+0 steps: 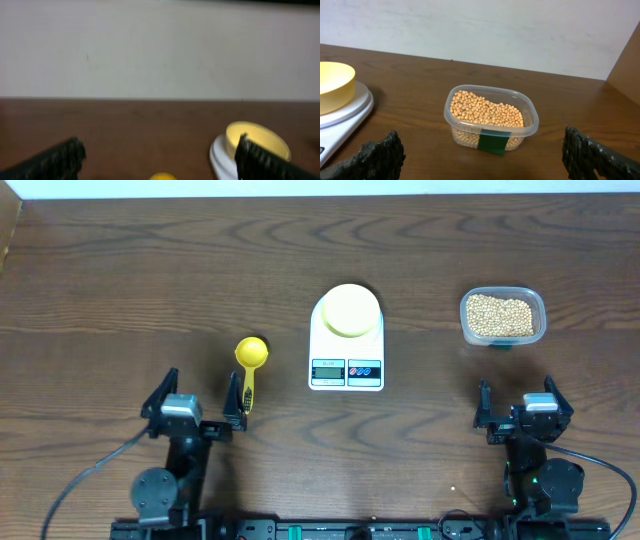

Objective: Scoop item into bowl and weigh 50g on scale
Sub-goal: 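Raise the left arm and move its gripper above the yellow scoop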

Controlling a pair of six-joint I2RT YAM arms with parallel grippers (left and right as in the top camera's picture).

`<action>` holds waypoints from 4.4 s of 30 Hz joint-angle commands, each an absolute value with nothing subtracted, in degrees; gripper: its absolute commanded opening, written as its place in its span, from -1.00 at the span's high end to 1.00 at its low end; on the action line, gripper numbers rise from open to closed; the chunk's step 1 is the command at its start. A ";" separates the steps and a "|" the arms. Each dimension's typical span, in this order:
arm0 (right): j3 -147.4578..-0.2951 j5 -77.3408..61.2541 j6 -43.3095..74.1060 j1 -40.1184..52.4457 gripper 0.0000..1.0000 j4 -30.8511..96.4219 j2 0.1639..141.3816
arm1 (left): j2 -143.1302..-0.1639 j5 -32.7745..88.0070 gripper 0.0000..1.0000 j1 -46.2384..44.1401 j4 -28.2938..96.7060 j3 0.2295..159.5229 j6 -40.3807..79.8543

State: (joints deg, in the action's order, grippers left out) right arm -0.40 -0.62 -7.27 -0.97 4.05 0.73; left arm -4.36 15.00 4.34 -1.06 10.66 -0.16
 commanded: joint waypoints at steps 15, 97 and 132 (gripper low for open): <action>-0.32 -0.58 -7.38 -0.32 -0.99 4.32 0.75 | -50.19 28.32 -0.96 4.10 33.34 52.23 -1.89; -0.32 -0.58 -7.35 -0.32 -0.99 4.32 0.75 | -84.25 6.35 -0.96 -1.32 54.78 71.24 15.53; -0.32 -0.58 -7.35 -0.32 -0.98 4.32 0.75 | -84.25 6.66 -0.96 -1.32 55.13 71.24 15.55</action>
